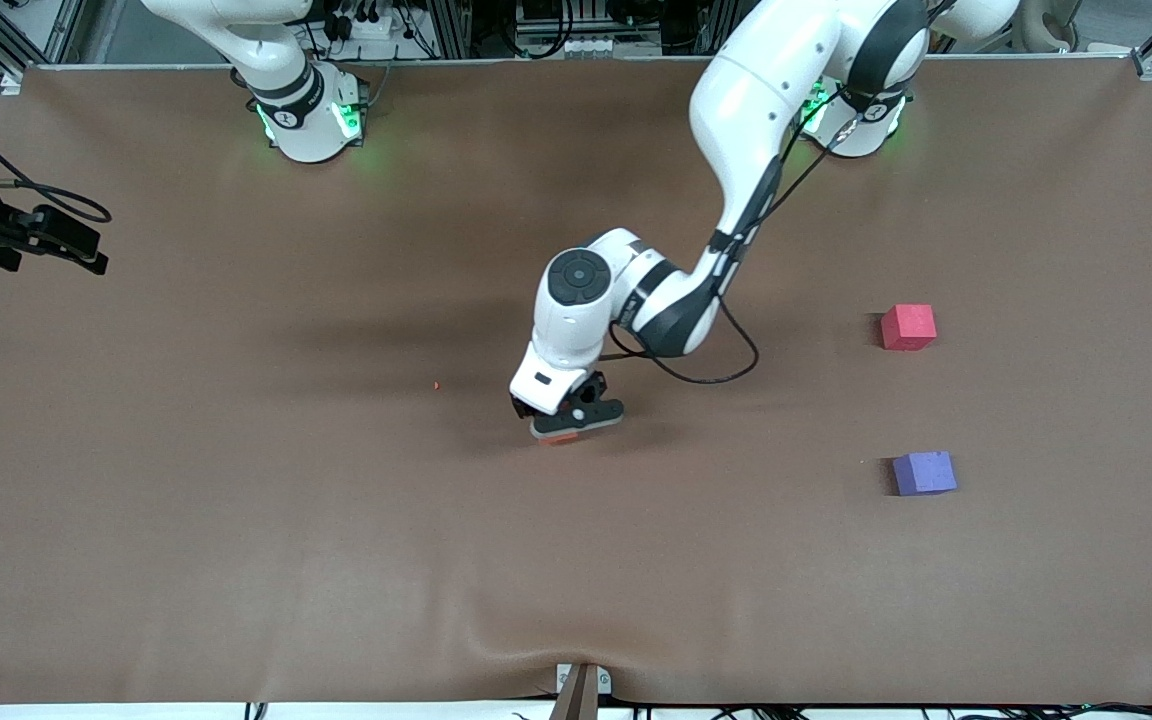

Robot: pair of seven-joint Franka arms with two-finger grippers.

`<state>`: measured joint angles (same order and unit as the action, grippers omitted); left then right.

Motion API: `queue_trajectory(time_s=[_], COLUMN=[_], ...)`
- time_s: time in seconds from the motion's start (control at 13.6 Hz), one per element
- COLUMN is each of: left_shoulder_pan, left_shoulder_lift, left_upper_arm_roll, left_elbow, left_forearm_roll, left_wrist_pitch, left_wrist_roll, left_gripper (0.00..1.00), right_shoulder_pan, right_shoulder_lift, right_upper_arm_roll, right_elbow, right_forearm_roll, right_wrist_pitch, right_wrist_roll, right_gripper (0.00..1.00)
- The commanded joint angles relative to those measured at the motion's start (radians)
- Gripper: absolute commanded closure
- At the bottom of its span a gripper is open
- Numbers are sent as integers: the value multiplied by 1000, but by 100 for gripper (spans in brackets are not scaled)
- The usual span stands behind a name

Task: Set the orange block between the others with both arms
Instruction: 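Carry the orange cube with the left gripper toward the pink and blue cubes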

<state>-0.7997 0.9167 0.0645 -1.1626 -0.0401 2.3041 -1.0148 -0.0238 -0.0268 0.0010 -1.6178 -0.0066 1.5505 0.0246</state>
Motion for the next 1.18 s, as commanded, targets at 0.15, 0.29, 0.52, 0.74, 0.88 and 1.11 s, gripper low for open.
queue_trajectory(time_s=[0.15,0.29,0.52,0.74,0.88,1.11], left_shoulder_pan=[88,151,247,329,367,434], left_shoulder_lift=[-177,-252,-373,-482,-531,-593], left_upper_arm_roll=[-2,-8,-12,-15,-14,-14], left_elbow=[-35,-57,-155,-302,-380,-500], left_forearm_roll=[9,-1,-6,-12,-29,-29], left_wrist_pitch=[-196,-285,-373,-374,-374,-371], left_wrist_roll=[54,158,316,500,596,700], left_gripper=[100,100,100,100,100,100], right_shoulder_pan=[22,24,4,8,4,-1], right_shoulder_lift=[-1,-1,-2,-2,-5,-5], right_upper_arm_roll=[-12,-13,-16,-16,-16,-18], right_elbow=[-4,-4,-19,-24,-17,-13], right_forearm_roll=[4,5,5,7,7,10], right_wrist_pitch=[13,13,6,0,6,14], right_wrist_roll=[15,14,6,6,5,5], right_gripper=[0,0,0,0,0,0])
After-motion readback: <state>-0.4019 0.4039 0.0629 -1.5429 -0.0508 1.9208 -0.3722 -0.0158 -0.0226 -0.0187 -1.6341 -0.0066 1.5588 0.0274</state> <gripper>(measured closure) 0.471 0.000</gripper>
